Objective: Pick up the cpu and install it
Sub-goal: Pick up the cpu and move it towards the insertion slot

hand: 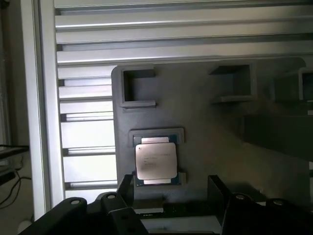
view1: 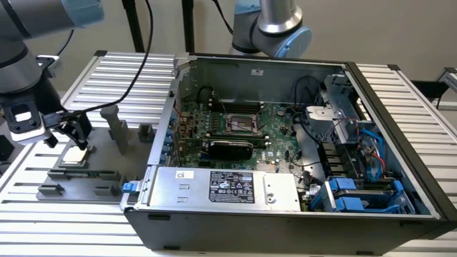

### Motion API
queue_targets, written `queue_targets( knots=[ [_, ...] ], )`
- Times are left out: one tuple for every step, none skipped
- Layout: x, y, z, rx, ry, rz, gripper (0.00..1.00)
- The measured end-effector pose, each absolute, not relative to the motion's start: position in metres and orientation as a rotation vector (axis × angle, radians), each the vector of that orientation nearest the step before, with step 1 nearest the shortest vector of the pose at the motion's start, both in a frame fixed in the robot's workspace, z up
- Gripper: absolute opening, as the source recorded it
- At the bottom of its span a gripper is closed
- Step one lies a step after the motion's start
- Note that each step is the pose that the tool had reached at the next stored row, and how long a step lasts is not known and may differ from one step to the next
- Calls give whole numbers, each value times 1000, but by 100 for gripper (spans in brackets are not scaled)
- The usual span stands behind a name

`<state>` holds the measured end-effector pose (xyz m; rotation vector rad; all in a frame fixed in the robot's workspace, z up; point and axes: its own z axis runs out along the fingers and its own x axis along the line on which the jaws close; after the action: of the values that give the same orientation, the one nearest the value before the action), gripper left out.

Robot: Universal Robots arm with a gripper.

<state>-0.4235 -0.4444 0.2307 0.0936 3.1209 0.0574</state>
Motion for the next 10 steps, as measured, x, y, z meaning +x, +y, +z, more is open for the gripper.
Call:
queue_targets(
  knots=[
    [-424, -444, 229, 94, 3121, 57, 71],
    [-424, -444, 227, 94, 3121, 58, 71],
    [-424, -444, 225, 94, 3121, 57, 71],
    [-424, -443, 223, 93, 3121, 57, 71],
    [-424, -443, 222, 94, 3121, 57, 71],
    [-425, -443, 220, 94, 3121, 57, 71],
    [-425, -442, 218, 94, 3121, 57, 71],
    [-426, -442, 216, 94, 3121, 57, 71],
    [-427, -442, 214, 95, 3121, 57, 71],
    [-428, -442, 212, 97, 3121, 57, 71]
  ],
)
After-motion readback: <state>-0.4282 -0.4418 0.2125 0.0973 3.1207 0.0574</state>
